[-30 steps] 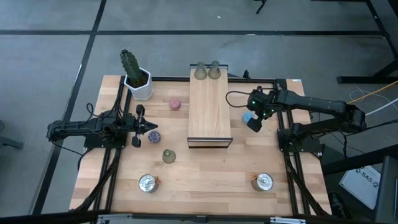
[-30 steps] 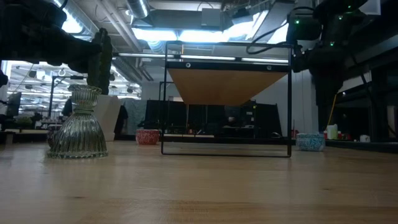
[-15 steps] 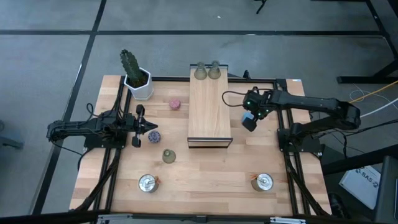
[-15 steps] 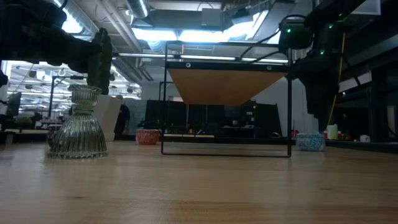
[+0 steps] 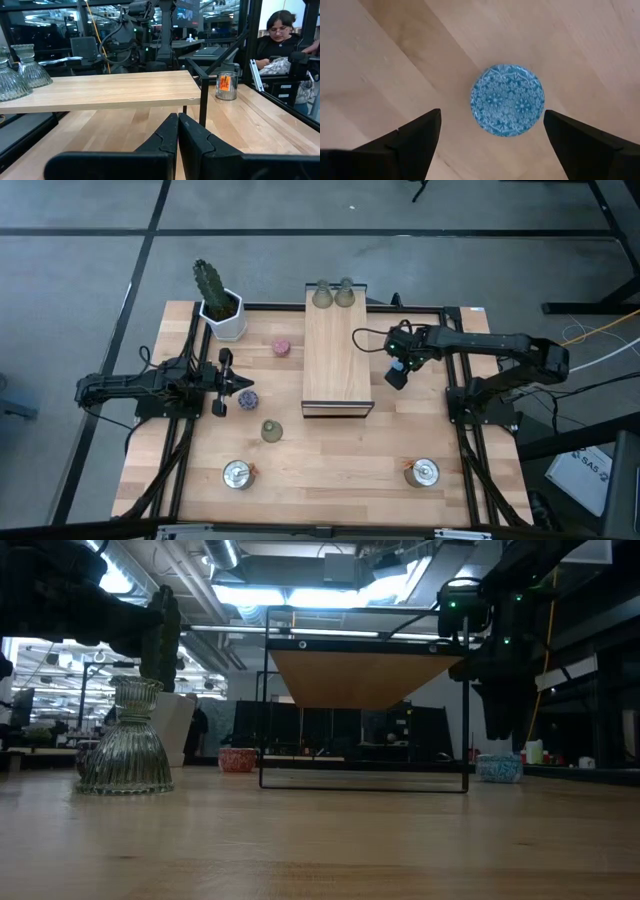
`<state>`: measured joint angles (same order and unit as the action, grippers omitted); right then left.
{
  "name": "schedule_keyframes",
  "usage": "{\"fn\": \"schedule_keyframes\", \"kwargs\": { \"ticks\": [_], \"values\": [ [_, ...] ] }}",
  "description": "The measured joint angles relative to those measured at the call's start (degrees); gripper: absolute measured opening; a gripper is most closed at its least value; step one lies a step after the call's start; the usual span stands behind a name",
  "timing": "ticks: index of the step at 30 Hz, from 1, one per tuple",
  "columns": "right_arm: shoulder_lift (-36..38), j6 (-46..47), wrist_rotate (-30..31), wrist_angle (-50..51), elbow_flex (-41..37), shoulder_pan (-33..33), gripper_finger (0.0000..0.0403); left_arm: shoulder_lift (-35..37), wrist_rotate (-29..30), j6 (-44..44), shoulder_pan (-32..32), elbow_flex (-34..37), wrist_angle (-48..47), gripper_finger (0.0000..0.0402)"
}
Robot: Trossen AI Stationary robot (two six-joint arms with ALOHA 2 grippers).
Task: Pick & Place candle stick holders
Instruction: Put the blue scented candle on the shelf
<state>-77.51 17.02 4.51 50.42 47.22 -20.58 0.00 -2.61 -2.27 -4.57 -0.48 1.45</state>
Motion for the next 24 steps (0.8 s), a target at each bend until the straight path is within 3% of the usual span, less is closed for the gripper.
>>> {"fn": "schedule_keyframes", "kwargs": {
  "ticks": [13, 24],
  "values": [
    [-0.9, -2.6, 1.9, -2.7, 0.0, -0.7, 0.0356, 0.0, 0.0, 0.0, 0.0, 0.0, 0.0, 0.0006],
    [-0.9, -1.6, -0.7, -2.7, 0.0, -0.6, 0.0356, 0.0, 0.0, 0.0, 0.0, 0.0, 0.0, 0.0006]
  ]
}}
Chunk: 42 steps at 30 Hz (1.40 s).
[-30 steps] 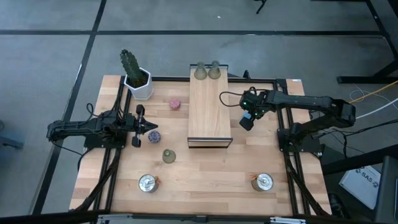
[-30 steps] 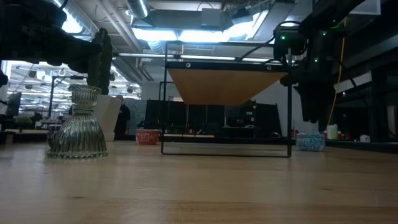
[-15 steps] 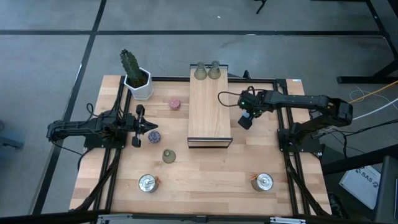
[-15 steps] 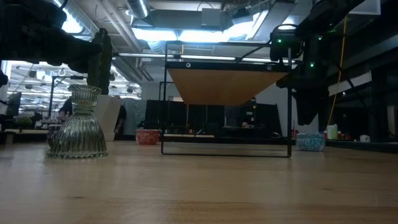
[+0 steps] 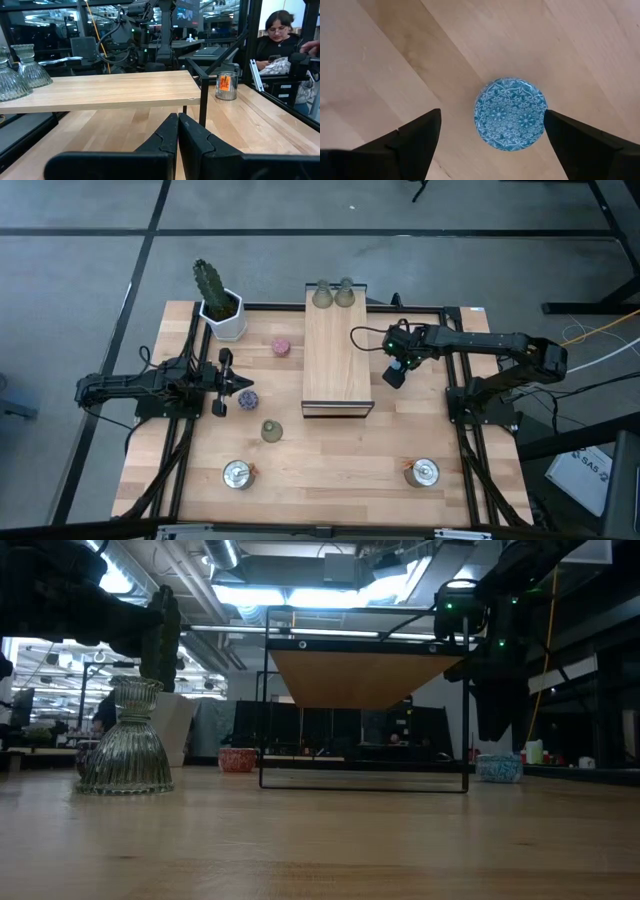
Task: Pick & Place candle stick holders
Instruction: Put the blue scented candle on the shelf
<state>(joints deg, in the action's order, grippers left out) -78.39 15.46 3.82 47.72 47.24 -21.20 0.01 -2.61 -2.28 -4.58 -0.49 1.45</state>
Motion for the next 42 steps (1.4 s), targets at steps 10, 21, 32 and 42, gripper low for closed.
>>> {"fn": "schedule_keyframes", "kwargs": {
  "ticks": [10, 21, 32, 42],
  "values": [
    [0.0, 2.1, 0.0, -0.2, 0.0, 0.2, 0.0356, 0.0, 0.0, 0.0, 0.0, 0.0, 0.0, 0.0006],
    [0.0, 3.6, 0.9, -0.3, 0.0, 0.2, 0.0393, 0.0, 0.0, 0.0, 0.0, 0.0, 0.0, 0.0006],
    [0.0, 3.4, 2.5, -1.3, 0.0, 0.2, 0.0395, 0.0, 0.0, 0.0, 0.0, 0.0, 0.0, 0.0006],
    [-0.2, 3.4, 4.0, -3.3, -2.7, 0.1, 0.0395, 0.0, 0.0, 0.0, 0.0, 0.0, 0.0, 0.0006]
  ]
}}
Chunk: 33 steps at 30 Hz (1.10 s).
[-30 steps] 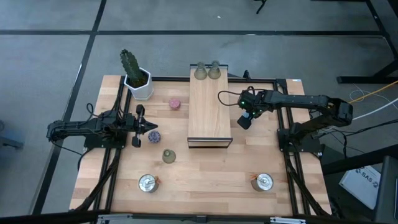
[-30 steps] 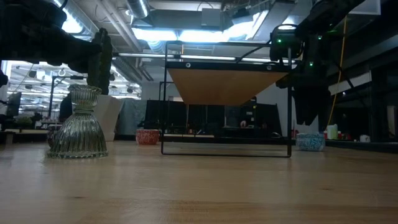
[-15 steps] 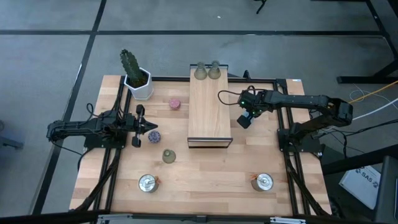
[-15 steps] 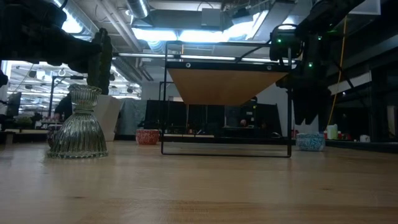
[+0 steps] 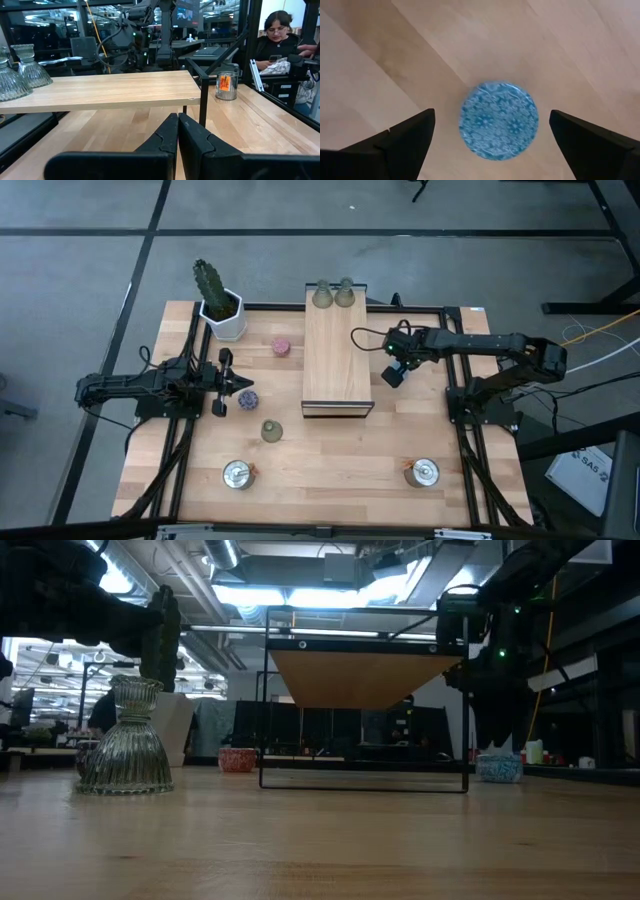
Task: Pick & Place candle stick holders
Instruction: Put the blue scented candle on the shelf
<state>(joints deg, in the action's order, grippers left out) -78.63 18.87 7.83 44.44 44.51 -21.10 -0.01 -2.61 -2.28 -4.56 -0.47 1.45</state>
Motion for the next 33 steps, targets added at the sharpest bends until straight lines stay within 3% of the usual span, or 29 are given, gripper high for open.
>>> {"fn": "schedule_keyframes", "kwargs": {
  "ticks": [33],
  "values": [
    [0.0, -1.3, -2.1, -5.7, -5.8, -2.5, 0.0396, 0.0, 0.0, 0.0, 0.0, 0.0, 0.0, 0.0006]
  ]
}}
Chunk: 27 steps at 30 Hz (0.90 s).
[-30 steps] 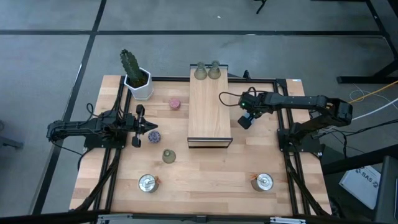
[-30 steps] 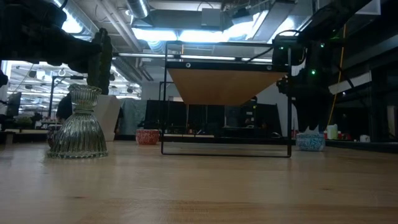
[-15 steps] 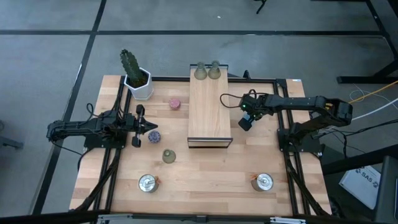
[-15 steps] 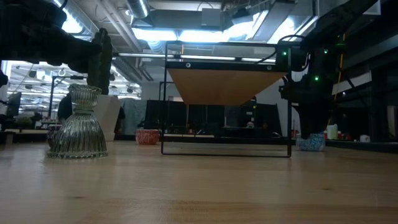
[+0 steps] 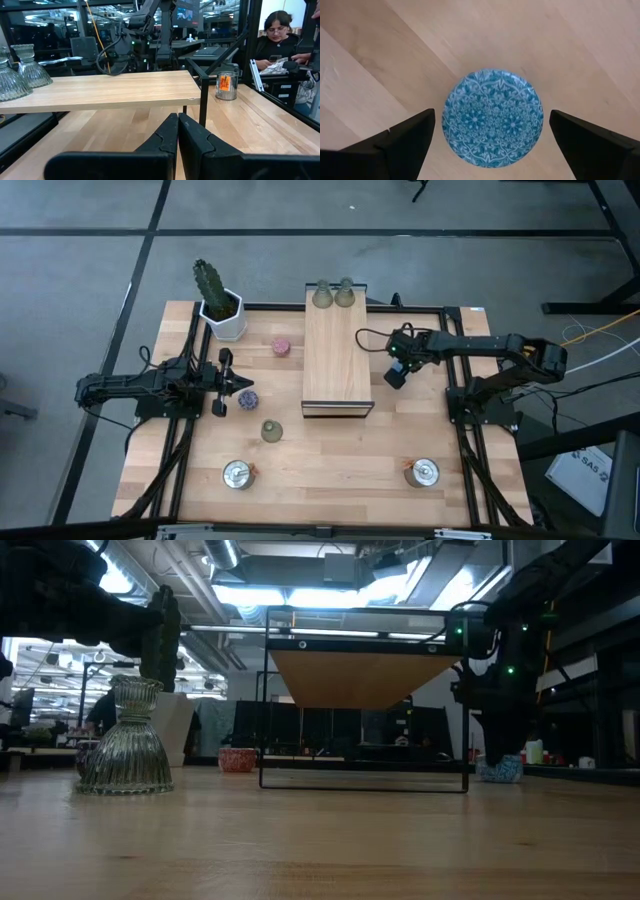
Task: Pick & Place candle stick holders
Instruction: Put the blue scented candle on the shelf
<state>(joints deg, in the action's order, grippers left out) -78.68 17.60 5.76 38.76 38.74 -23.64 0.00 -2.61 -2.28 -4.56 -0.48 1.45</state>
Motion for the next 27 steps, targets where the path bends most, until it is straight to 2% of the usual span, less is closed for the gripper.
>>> {"fn": "schedule_keyframes", "kwargs": {
  "ticks": [27],
  "values": [
    [-2.4, -0.1, -0.6, -1.1, -0.1, 0.0, 0.0396, 0.0, 0.0, 0.0, 0.0, 0.0, 0.0, 0.0006]
  ]
}}
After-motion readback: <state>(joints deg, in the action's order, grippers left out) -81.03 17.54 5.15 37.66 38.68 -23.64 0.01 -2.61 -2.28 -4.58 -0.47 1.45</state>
